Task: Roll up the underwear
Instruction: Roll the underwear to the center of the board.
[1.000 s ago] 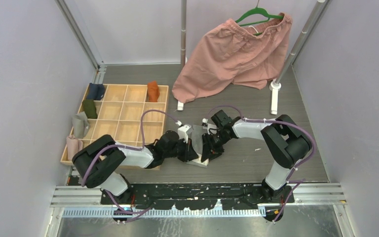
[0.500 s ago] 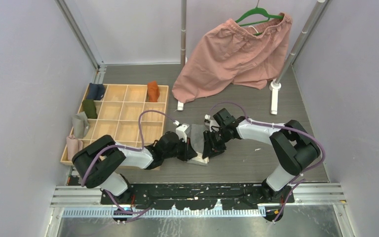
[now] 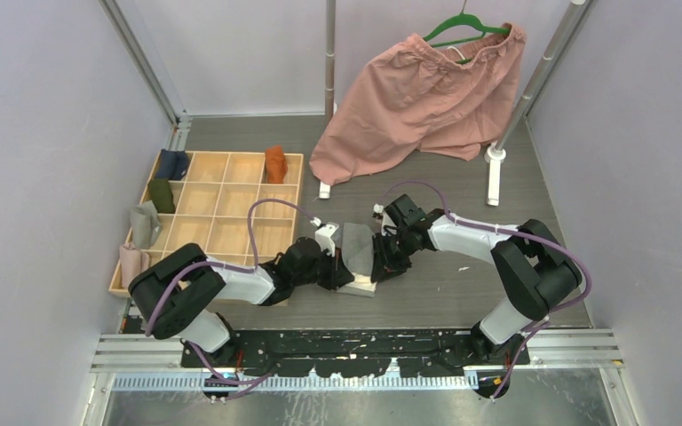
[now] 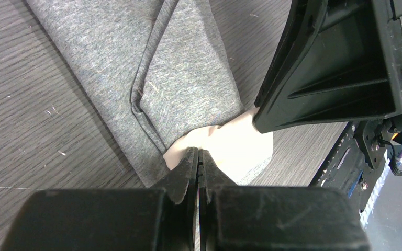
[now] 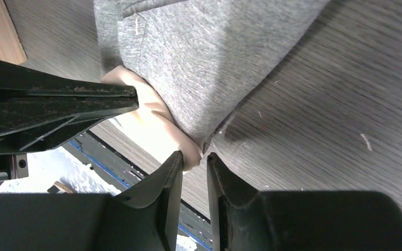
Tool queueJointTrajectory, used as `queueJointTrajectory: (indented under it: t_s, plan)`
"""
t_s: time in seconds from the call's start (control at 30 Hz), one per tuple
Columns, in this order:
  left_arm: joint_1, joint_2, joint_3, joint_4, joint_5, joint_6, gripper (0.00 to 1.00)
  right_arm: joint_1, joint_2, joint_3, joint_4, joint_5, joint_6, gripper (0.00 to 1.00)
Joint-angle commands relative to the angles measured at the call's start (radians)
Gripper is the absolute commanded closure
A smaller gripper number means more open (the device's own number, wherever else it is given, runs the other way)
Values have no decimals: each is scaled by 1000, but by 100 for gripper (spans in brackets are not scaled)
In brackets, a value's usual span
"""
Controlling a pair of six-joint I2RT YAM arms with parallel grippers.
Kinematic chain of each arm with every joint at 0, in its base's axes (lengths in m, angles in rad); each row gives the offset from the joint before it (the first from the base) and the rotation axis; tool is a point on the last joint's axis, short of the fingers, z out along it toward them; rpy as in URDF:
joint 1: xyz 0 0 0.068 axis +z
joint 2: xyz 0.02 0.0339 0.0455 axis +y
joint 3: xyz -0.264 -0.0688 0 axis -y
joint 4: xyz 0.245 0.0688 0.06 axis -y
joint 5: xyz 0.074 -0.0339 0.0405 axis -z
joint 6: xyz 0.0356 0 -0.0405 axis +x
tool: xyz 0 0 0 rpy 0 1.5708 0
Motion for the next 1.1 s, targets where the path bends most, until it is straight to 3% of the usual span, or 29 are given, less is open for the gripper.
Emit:
queueJointTrajectory:
  t_s: [0.0,0.33,0.5,0.73,0.83,0.93,1.07]
  plan:
    - [1,-4,-23,-31,-40,6,99,5,-16,2,6,49,31,71]
    - [1,-12,-27,-41,-51,0,99,72,0,37,-38,214,42,67]
    - [1,-28,-32,-62,-76,-10,99,72,-230,3,45,346,-1,63]
    - [2,-29,-31,-69,-78,-18,99,70,-570,-199,345,538,-163,55]
    - [1,-29,-32,-70,-76,-21,99,69,-619,-212,349,611,-196,36]
    - [1,-29,-31,-75,-78,-23,99,69,-678,-258,429,534,-261,21]
    - [1,-33,-33,-85,-87,-26,99,97,-620,-156,311,407,-374,25]
